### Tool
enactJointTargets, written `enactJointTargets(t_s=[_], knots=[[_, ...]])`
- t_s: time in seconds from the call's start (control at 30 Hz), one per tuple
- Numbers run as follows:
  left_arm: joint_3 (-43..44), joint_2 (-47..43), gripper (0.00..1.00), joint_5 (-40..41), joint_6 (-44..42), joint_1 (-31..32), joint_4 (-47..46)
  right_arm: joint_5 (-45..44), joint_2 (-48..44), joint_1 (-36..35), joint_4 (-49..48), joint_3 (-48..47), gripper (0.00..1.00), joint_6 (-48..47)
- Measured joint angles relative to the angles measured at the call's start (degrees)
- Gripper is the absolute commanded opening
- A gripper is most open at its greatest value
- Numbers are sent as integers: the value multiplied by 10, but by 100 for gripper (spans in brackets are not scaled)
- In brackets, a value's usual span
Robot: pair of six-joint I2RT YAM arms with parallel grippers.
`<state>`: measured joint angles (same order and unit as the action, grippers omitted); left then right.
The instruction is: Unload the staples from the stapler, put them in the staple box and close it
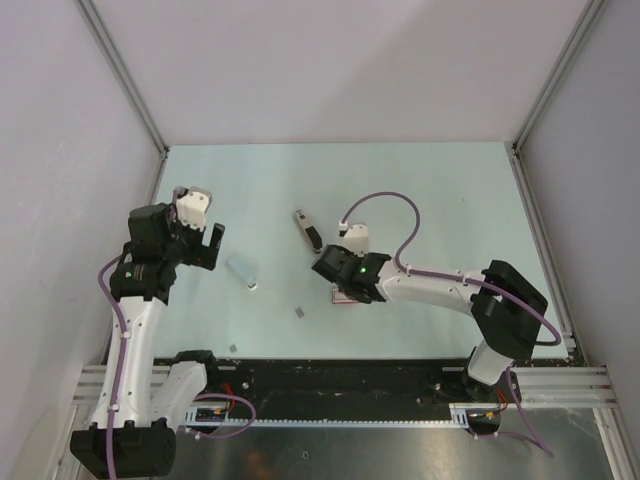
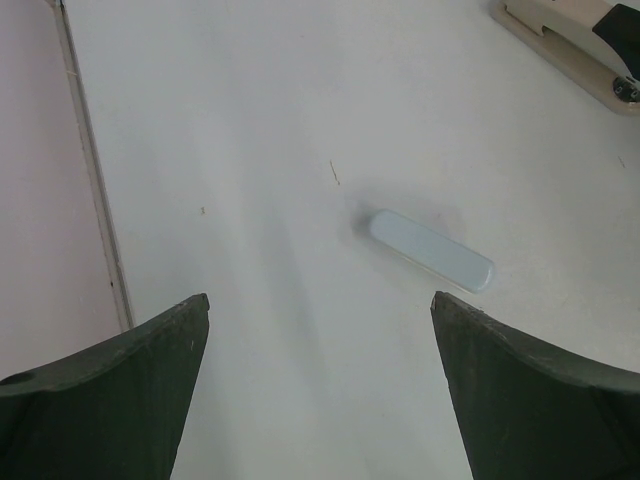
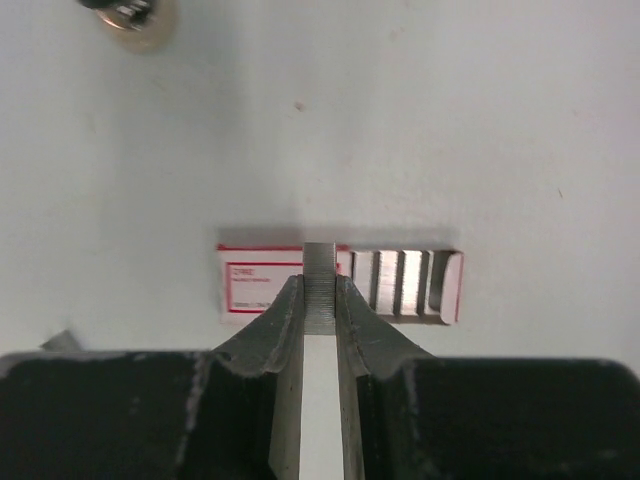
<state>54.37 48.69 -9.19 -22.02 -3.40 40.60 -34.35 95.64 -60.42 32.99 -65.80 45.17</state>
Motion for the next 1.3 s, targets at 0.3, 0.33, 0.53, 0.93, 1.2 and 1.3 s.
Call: enactJointTargets(t_s=[0.3, 0.33, 0.53, 0.93, 1.2, 1.3], knots=[[0, 0, 97, 0, 0, 0, 4, -27, -18, -7, 9, 57, 0, 85], [0, 0, 97, 0, 0, 0, 5, -29, -23, -9, 7, 65, 0, 92], [0, 0, 97, 0, 0, 0, 7, -43, -25, -22, -5, 87, 0, 132], [0, -5, 97, 0, 1, 0, 12, -56, -25, -31, -19, 106, 0, 167], [0, -5, 97, 0, 1, 0, 17, -52, -25, -22, -39, 121, 0, 155], [0, -5, 97, 0, 1, 0, 21, -50, -25, -19, -48, 124, 0, 148]])
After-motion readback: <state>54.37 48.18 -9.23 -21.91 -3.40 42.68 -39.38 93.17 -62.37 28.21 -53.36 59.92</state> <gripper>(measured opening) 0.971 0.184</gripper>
